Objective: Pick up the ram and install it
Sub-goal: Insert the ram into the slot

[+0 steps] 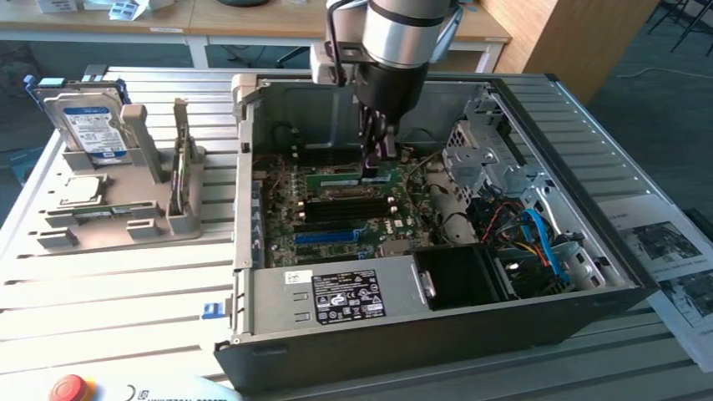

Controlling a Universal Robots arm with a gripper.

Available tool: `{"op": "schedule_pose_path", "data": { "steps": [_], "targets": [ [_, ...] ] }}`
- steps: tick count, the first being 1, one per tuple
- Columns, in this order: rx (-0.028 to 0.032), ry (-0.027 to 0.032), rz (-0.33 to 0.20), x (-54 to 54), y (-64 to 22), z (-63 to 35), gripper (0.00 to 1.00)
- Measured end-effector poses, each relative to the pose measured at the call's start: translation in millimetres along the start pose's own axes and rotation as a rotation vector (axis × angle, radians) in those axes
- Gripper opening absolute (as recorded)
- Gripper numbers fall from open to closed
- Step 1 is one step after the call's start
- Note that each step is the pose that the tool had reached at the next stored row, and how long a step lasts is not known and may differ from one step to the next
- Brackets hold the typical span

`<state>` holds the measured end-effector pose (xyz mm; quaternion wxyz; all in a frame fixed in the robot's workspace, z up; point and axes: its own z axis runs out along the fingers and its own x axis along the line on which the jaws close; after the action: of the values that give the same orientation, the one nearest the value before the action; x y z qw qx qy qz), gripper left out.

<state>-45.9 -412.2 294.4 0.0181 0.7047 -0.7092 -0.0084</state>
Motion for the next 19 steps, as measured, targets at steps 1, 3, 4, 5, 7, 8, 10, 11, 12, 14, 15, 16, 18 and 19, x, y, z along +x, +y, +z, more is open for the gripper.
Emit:
{"op": "schedule_pose_path", "data": {
  "steps": [1, 3, 4, 5, 7, 8, 10, 11, 12, 14, 15, 16, 18, 19],
  "targets": [
    [0.0001, 0.0003, 0.000, 0.0, 0.0, 1.1, 0.11],
    [0.0001, 0.0005, 0.000, 0.0, -0.1, 2.9, 0.11],
    [0.0001, 0.0005, 0.000, -0.1, -0.1, 3.7, 0.11],
    [0.0001, 0.0005, 0.000, -0.1, -0.2, 4.3, 0.11],
    [0.0001, 0.0005, 0.000, -0.1, -0.2, 5.7, 0.11],
    [0.0001, 0.0004, 0.000, -0.1, -0.2, 6.5, 0.11],
    [0.0001, 0.0005, 0.000, -0.1, -0.3, 8.1, 0.11],
    [0.0001, 0.0005, 0.000, -0.1, -0.3, 9.1, 0.11],
    [0.0001, 0.0005, 0.000, -0.1, -0.4, 10.2, 0.11],
    [0.0001, 0.0004, 0.000, -0.2, -0.5, 12.5, 0.11],
    [0.0001, 0.0005, 0.000, -0.2, -0.5, 13.7, 0.11],
    [0.0001, 0.0006, 0.000, -0.2, -0.6, 15.0, 0.11],
    [0.0000, 0.0005, 0.000, -0.2, -0.6, 17.4, 0.11],
    [0.0001, 0.0005, 0.000, -0.3, -0.7, 18.6, 0.11]
  ]
}}
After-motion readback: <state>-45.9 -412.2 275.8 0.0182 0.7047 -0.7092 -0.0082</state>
